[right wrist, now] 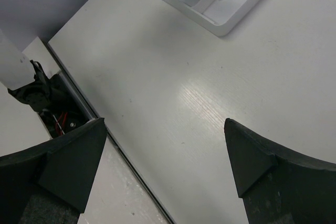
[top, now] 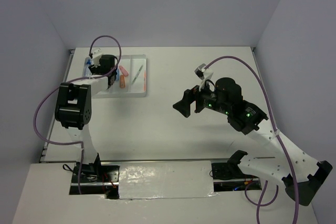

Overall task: Sort the stationery into containers
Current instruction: Place the stationery in the storage box.

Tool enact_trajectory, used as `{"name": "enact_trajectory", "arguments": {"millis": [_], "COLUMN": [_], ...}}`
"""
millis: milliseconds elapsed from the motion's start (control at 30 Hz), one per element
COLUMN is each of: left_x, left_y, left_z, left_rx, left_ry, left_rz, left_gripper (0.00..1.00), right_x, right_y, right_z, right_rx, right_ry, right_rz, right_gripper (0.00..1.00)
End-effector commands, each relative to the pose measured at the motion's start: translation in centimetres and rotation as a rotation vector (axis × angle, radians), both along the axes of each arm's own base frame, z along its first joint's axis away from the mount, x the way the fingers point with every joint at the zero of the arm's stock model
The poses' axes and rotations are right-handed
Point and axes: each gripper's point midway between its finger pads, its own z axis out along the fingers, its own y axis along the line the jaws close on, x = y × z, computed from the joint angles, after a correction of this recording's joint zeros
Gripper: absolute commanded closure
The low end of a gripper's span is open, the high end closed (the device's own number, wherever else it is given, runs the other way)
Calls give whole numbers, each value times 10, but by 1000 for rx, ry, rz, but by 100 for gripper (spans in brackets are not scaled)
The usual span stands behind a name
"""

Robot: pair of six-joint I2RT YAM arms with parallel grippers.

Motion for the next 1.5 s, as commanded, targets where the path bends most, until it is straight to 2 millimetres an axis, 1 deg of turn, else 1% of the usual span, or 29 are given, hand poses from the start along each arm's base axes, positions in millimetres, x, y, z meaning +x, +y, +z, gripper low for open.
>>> {"name": "enact_trajectory", "arguments": {"millis": [0, 33, 67, 100, 133, 200, 233, 267, 333, 500, 533, 567, 600, 633, 833, 933, 967, 1000, 1067, 1100, 1300, 1367, 1467], "left_x": [31, 32, 32, 34, 31, 30, 26, 22, 19, 18, 19, 20, 20, 20, 22, 22, 22, 21, 21, 19, 17, 15, 12], "left_y": [3, 5, 5, 6, 9, 13, 16, 18, 20, 19, 19, 18, 17, 17, 15, 15, 15, 16, 16, 16, 19, 18, 20], "left_z": [36, 38, 35, 37, 30, 33, 33, 30, 32, 31, 31, 32, 31, 31, 31, 29, 29, 29, 29, 27, 26, 25, 25], "left_rx": [14, 18, 19, 21, 29, 39, 38, 40, 43, 43, 42, 42, 43, 40, 43, 43, 43, 43, 42, 43, 45, 44, 43], "left_ry": [-129, -132, -125, -128, -100, -101, -101, -90, -93, -90, -92, -91, -88, -88, -76, -65, -62, -60, -62, -52, -34, -29, -23], "left_rz": [-6, 2, 9, 15, 31, 57, 88, 101, 112, 106, 103, 96, 90, 86, 72, 74, 73, 76, 79, 84, 100, 100, 108], "left_gripper": [88, 88, 84, 83, 80, 77, 74, 73, 70, 65, 60, 60, 54, 51, 50, 45, 41, 35, 31, 24, 20, 18, 17], "right_x": [3, 3, 4, 4, 4, 5, 5, 5, 5, 4, 4, 4, 4, 3, 3, 3, 3, 3, 3, 3, 4, 4, 5], "right_y": [-1, 0, 0, 1, 2, 3, 4, 4, 4, 2, 2, 1, 1, 1, 1, 0, 0, -1, 0, -1, 0, 0, 1], "right_z": [7, 6, 7, 7, 6, 6, 5, 5, 6, 8, 8, 9, 9, 8, 9, 9, 10, 10, 9, 9, 8, 9, 10], "right_rx": [5, 1, 3, 5, 5, 4, 5, 4, 4, 7, 7, 8, 9, 7, 9, 9, 10, 10, 9, 6, 5, 8, 8], "right_ry": [-39, -34, -37, -35, -33, -31, -31, -30, -29, -38, -37, -38, -40, -37, -42, -44, -46, -46, -45, -45, -46, -49, -48], "right_rz": [0, 1, 2, 2, 8, 8, 11, 11, 13, 10, 10, 7, 7, 9, 8, 6, 6, 5, 6, 5, 1, 3, 4], "right_gripper": [0, 0, 0, 0, 0, 0, 0, 0, 0, 0, 0, 0, 0, 0, 0, 0, 0, 0, 0, 0, 0, 0, 0]}}
